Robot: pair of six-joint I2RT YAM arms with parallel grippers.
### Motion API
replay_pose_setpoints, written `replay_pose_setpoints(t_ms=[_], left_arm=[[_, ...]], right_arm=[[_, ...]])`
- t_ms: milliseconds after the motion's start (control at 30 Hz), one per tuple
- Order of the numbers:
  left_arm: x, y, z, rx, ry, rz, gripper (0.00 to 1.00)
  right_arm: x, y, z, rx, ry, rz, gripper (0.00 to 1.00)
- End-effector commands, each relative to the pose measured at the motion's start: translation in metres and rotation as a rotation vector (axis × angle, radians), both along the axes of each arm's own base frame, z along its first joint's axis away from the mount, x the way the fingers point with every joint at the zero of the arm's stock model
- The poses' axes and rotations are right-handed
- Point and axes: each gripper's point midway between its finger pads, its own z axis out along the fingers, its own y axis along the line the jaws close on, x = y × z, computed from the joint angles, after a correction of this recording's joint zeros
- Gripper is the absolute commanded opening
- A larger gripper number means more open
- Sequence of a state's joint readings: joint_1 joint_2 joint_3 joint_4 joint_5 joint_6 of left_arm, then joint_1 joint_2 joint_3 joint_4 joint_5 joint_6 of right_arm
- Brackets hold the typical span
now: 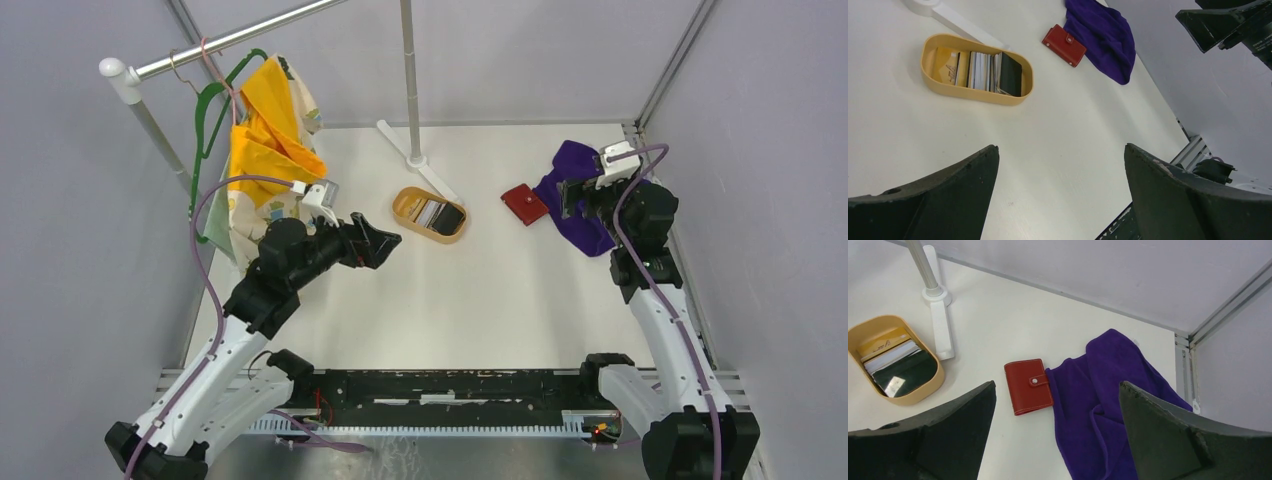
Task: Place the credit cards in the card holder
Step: Move the card holder to the center of the board.
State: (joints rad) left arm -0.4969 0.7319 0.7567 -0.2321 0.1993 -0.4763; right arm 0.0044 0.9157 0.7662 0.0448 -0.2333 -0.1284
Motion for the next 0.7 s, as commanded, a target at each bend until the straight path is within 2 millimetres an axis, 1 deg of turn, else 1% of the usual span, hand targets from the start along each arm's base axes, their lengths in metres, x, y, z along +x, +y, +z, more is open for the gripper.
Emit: replay_pose_setpoints(t_ms=[0, 67, 133, 167, 267, 300, 367, 433, 467, 500, 533, 600, 667], left_arm=[[0.004, 0.000, 0.011, 0.015, -0.065, -0.005, 1.00], [0.006, -0.004, 0.005, 0.000, -0.055, -0.015, 1.00], [0.008, -0.009, -0.003, -0.015, -0.039, -0.029, 1.00], [0.008, -0.010, -0.006, -0.020, -0.029, -0.033, 1.00], [0.010, -0.012, -0.020, -0.010, 0.004, -0.034, 1.00], [0.011, -0.012, -0.024, -0.006, 0.012, -0.029, 1.00], [0.014, -0.011, -0.031, -0.001, 0.022, -0.018, 1.00], [0.016, -0.014, -0.040, -0.016, 0.035, -0.018, 1.00], [0.016, -0.018, -0.048, -0.025, 0.054, -0.032, 1.00], [0.017, -0.023, -0.054, -0.043, 0.064, -0.050, 0.99], [0.016, -0.029, -0.063, -0.055, 0.089, -0.071, 0.99], [0.016, -0.037, -0.075, -0.073, 0.137, -0.105, 0.97], [0.015, -0.043, -0.083, -0.087, 0.156, -0.130, 0.95]], right_arm=[[0.004, 0.017, 0.010, -0.007, -0.049, 0.103, 0.98], [0.002, 0.032, -0.001, -0.084, -0.061, 0.222, 0.98], [-0.001, 0.050, -0.020, -0.178, -0.066, 0.378, 0.98], [-0.005, 0.062, -0.029, -0.194, -0.067, 0.468, 0.98], [-0.004, 0.080, -0.053, -0.189, -0.008, 0.614, 0.98], [-0.001, 0.081, -0.055, -0.182, 0.011, 0.626, 0.98], [0.009, 0.077, -0.065, -0.188, 0.060, 0.608, 0.98], [0.024, 0.070, -0.083, -0.323, 0.093, 0.534, 0.98], [0.028, 0.068, -0.100, -0.426, 0.129, 0.519, 0.98], [0.035, 0.066, -0.111, -0.516, 0.163, 0.491, 0.98], [0.040, 0.065, -0.125, -0.570, 0.217, 0.479, 0.98], [0.053, 0.069, -0.139, -0.555, 0.307, 0.455, 0.98], [0.062, 0.073, -0.155, -0.520, 0.378, 0.423, 0.98]])
